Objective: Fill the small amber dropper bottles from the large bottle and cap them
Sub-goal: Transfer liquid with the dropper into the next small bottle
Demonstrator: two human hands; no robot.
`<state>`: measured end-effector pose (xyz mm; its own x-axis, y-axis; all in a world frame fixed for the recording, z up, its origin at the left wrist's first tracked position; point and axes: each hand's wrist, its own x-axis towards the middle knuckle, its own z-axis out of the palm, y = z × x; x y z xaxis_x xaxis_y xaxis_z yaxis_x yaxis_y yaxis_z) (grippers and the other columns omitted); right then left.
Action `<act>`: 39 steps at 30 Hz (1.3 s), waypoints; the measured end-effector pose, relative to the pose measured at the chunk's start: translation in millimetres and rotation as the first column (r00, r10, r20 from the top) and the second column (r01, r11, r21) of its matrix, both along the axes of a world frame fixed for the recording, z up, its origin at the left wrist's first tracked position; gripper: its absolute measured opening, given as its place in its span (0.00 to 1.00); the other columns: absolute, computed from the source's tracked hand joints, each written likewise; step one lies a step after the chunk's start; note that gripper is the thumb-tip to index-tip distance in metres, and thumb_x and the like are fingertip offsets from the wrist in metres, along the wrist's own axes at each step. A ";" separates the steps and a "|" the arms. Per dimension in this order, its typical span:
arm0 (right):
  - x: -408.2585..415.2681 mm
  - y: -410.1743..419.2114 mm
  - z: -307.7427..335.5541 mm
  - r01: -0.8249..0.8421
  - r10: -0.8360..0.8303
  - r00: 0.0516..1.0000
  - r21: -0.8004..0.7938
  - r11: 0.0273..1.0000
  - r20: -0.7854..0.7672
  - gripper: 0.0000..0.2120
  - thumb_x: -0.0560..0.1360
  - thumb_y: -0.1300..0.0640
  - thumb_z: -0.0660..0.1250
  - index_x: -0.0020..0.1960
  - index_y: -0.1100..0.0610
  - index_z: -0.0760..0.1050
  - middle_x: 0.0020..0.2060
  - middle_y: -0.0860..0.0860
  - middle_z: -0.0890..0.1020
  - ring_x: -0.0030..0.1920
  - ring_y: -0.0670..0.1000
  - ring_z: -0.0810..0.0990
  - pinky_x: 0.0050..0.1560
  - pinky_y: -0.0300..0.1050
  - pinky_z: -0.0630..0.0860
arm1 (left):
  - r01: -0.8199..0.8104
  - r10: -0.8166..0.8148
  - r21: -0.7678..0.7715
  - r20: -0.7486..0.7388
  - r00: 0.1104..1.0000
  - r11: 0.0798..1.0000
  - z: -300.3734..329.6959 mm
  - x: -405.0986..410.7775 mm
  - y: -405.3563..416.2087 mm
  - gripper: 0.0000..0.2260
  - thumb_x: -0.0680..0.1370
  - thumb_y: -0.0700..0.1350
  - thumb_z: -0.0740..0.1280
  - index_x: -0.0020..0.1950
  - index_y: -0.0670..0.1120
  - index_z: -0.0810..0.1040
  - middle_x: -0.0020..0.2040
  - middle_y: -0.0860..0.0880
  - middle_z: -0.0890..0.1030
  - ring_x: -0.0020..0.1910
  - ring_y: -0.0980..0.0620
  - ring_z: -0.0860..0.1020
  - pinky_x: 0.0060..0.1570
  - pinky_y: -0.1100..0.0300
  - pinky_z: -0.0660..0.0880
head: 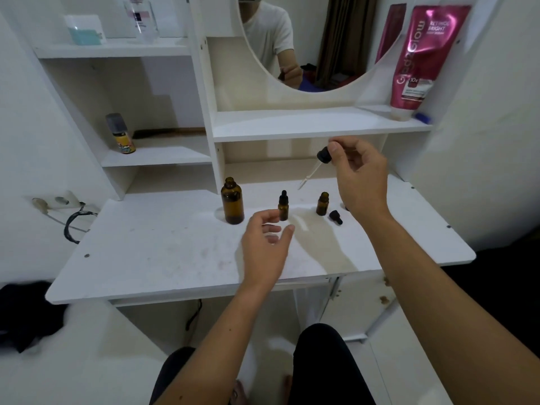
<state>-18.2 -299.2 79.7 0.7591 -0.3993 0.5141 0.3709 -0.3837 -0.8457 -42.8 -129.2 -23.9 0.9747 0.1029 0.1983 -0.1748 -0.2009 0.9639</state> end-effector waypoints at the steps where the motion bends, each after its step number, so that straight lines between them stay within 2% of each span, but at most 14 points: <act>1: -1.1 -6.7 -1.4 0.014 -0.014 1.000 0.003 1.000 -0.006 0.06 0.83 0.54 0.70 0.58 0.51 0.84 0.49 0.44 0.87 0.53 0.46 0.86 0.60 0.42 0.81 | 0.041 -0.041 0.023 0.007 0.999 0.999 -0.8 1.0 -10.5 0.16 0.77 0.48 0.75 0.64 0.54 0.77 0.56 0.60 0.80 0.52 0.59 0.80 0.48 0.69 0.79; 6: -2.6 -34.5 -7.3 0.066 -0.066 0.998 -0.011 0.998 -0.020 0.06 0.83 0.53 0.70 0.58 0.51 0.83 0.49 0.44 0.87 0.52 0.45 0.86 0.59 0.41 0.82 | 0.177 -0.179 0.090 0.018 0.984 0.980 -4.7 14.3 -54.5 0.20 0.78 0.47 0.75 0.69 0.52 0.76 0.64 0.57 0.79 0.59 0.60 0.78 0.60 0.65 0.77; 10: -1.6 -48.9 -14.8 0.094 -0.095 0.995 -0.036 0.995 -0.040 0.08 0.83 0.53 0.70 0.59 0.54 0.83 0.47 0.42 0.87 0.50 0.43 0.86 0.53 0.34 0.80 | 0.156 -0.158 0.108 0.006 0.987 0.982 -10.2 33.8 -79.0 0.24 0.78 0.48 0.74 0.72 0.51 0.73 0.69 0.55 0.76 0.65 0.58 0.74 0.69 0.58 0.73; 12: 0.1 -52.6 -18.4 0.089 -0.091 0.995 -0.044 0.995 -0.038 0.08 0.83 0.54 0.70 0.59 0.55 0.83 0.46 0.43 0.87 0.50 0.42 0.87 0.52 0.33 0.80 | 0.146 -0.148 0.128 0.008 0.989 0.981 -13.1 43.4 -86.8 0.25 0.78 0.48 0.75 0.73 0.51 0.72 0.70 0.54 0.75 0.68 0.55 0.75 0.70 0.55 0.73; 15: 3.2 -54.8 -22.8 0.084 -0.085 0.996 -0.060 0.995 -0.022 0.07 0.83 0.56 0.70 0.59 0.58 0.83 0.45 0.43 0.87 0.47 0.37 0.86 0.53 0.32 0.79 | 0.116 -0.117 0.130 0.006 0.993 0.985 -14.3 54.4 -93.4 0.24 0.78 0.47 0.75 0.72 0.50 0.72 0.70 0.53 0.75 0.67 0.54 0.75 0.69 0.55 0.74; 19: 6.5 -53.5 -25.5 0.073 -0.073 0.997 -0.093 0.993 0.004 0.06 0.83 0.59 0.70 0.57 0.59 0.83 0.45 0.48 0.87 0.45 0.35 0.85 0.50 0.27 0.75 | 0.101 -0.108 0.150 0.040 0.993 0.984 -14.8 63.9 -96.8 0.20 0.78 0.45 0.75 0.69 0.46 0.77 0.64 0.52 0.79 0.57 0.59 0.79 0.63 0.62 0.76; 21: 8.5 -53.4 -27.9 0.055 -0.055 0.998 -0.103 0.993 0.006 0.04 0.83 0.59 0.70 0.56 0.57 0.82 0.45 0.50 0.88 0.43 0.39 0.86 0.49 0.31 0.78 | 0.087 -0.097 0.150 0.056 0.994 0.985 -15.1 65.4 -97.2 0.16 0.79 0.43 0.74 0.66 0.46 0.79 0.59 0.53 0.81 0.53 0.61 0.80 0.60 0.63 0.77; 24: 11.3 -51.9 -33.7 0.020 -0.023 1.000 -0.122 0.992 -0.019 0.03 0.83 0.58 0.70 0.54 0.55 0.82 0.45 0.50 0.88 0.41 0.43 0.86 0.42 0.39 0.80 | 0.091 -0.099 0.107 0.064 0.993 0.990 -14.7 65.2 -96.4 0.11 0.79 0.41 0.73 0.60 0.48 0.81 0.54 0.56 0.83 0.52 0.62 0.81 0.57 0.65 0.78; 26: 12.9 -49.5 -36.5 0.018 -0.022 0.999 -0.131 0.991 -0.026 0.03 0.83 0.58 0.70 0.53 0.56 0.83 0.44 0.50 0.88 0.45 0.43 0.86 0.43 0.35 0.79 | 0.104 -0.111 0.094 0.071 0.991 0.990 -15.0 65.0 -95.2 0.10 0.79 0.41 0.73 0.59 0.50 0.81 0.52 0.58 0.83 0.52 0.61 0.81 0.55 0.68 0.77; 29: 15.3 -46.6 -38.8 0.031 -0.036 0.999 -0.123 0.992 -0.036 0.05 0.82 0.60 0.71 0.49 0.60 0.84 0.43 0.52 0.88 0.44 0.41 0.86 0.47 0.29 0.76 | 0.123 -0.131 0.098 0.074 0.989 0.987 -15.8 64.0 -93.1 0.10 0.79 0.40 0.73 0.59 0.50 0.81 0.51 0.59 0.83 0.52 0.62 0.81 0.54 0.72 0.74; 32: 17.5 -43.9 -41.0 0.057 -0.063 0.998 -0.152 0.987 -0.031 0.05 0.80 0.61 0.72 0.46 0.60 0.84 0.41 0.52 0.87 0.43 0.43 0.86 0.48 0.34 0.80 | 0.122 -0.130 0.105 0.081 0.988 0.987 -17.1 64.4 -92.8 0.10 0.80 0.40 0.72 0.59 0.48 0.81 0.52 0.57 0.84 0.53 0.60 0.81 0.55 0.70 0.75; 34: 18.6 -42.2 -40.8 0.058 -0.063 0.998 -0.156 0.986 -0.024 0.05 0.80 0.61 0.72 0.46 0.61 0.84 0.41 0.52 0.87 0.43 0.44 0.86 0.49 0.33 0.79 | 0.117 -0.126 0.106 0.079 0.989 0.987 -17.4 65.2 -93.3 0.09 0.80 0.40 0.72 0.59 0.49 0.81 0.52 0.56 0.84 0.53 0.59 0.81 0.57 0.66 0.77; 36: 18.7 -41.0 -38.6 0.039 -0.044 0.999 -0.141 0.989 -0.032 0.05 0.82 0.60 0.71 0.49 0.61 0.84 0.42 0.52 0.88 0.43 0.43 0.86 0.49 0.30 0.77 | 0.116 -0.124 0.106 0.073 0.990 0.988 -17.5 65.6 -93.7 0.09 0.80 0.40 0.72 0.60 0.49 0.81 0.53 0.56 0.84 0.54 0.60 0.81 0.59 0.63 0.78; 39: 18.9 -40.3 -36.8 0.010 -0.014 1.000 -0.170 0.985 -0.022 0.05 0.82 0.60 0.70 0.52 0.60 0.83 0.44 0.52 0.87 0.45 0.44 0.87 0.52 0.34 0.80 | 0.120 -0.128 0.110 0.072 0.989 0.987 -18.1 65.9 -93.9 0.10 0.80 0.40 0.71 0.61 0.48 0.81 0.53 0.57 0.84 0.54 0.60 0.82 0.61 0.60 0.78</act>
